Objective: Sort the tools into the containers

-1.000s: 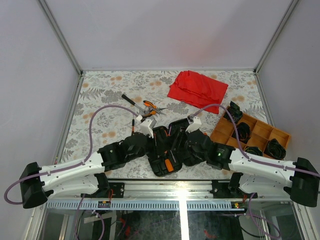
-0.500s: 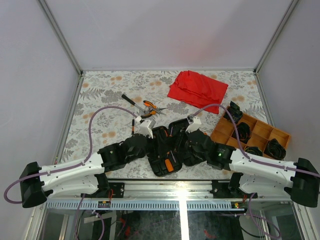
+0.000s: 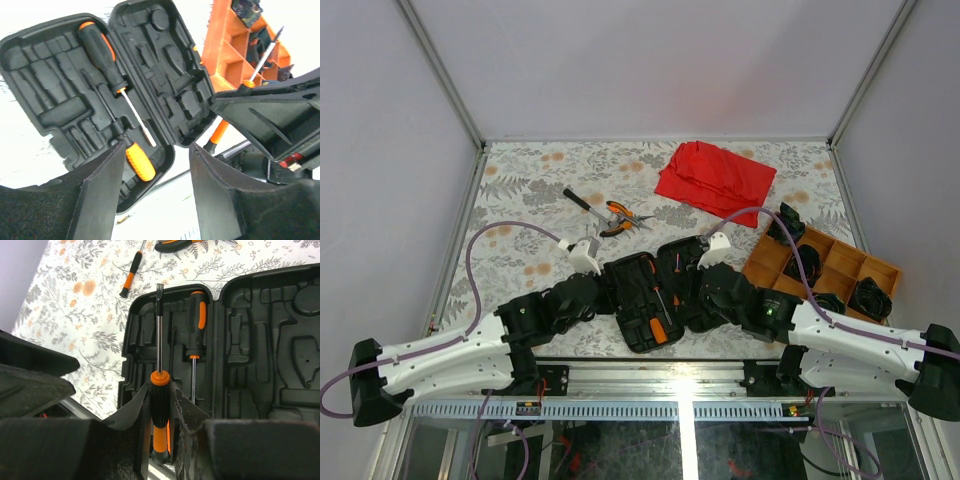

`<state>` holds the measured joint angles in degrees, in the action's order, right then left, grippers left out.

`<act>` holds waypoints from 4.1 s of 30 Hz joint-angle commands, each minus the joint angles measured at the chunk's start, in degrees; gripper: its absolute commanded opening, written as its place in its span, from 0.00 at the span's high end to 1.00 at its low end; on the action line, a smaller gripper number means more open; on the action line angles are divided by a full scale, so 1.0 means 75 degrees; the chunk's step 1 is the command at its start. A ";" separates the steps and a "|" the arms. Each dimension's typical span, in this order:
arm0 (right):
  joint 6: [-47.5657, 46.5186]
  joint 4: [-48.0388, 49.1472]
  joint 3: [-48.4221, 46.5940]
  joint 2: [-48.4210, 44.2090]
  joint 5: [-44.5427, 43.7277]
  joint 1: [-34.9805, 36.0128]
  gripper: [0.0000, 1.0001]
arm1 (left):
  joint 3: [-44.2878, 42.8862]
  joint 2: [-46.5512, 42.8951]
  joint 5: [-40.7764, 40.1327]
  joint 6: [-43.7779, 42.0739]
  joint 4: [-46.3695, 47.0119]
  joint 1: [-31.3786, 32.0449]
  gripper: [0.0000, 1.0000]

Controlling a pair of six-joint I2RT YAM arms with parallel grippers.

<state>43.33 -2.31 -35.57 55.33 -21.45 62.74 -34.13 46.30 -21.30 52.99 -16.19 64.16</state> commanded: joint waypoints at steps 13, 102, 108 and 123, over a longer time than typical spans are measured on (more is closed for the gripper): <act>-0.4130 0.2381 0.1069 -0.0582 0.1558 0.0038 0.97 | -0.0890 0.0554 -0.0902 0.0630 -0.1446 0.0032 0.23; -1.2559 -0.0493 0.0724 -0.3064 0.3786 0.0449 0.32 | -0.1374 0.2374 0.2694 -0.2566 0.0362 0.0020 1.00; -1.0475 0.0976 0.1258 -0.3538 0.3416 0.0450 0.31 | -0.1078 0.2026 0.1884 -0.2314 0.0385 -0.0056 0.97; -0.1891 0.0996 0.0724 -0.3000 -0.1261 0.0444 0.31 | -0.0366 0.1028 0.0880 -0.1590 0.0975 -0.0154 1.00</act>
<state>1.32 9.74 -24.21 29.69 -13.52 65.76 -37.67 55.24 -11.31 39.38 -13.30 63.29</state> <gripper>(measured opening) 0.666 0.037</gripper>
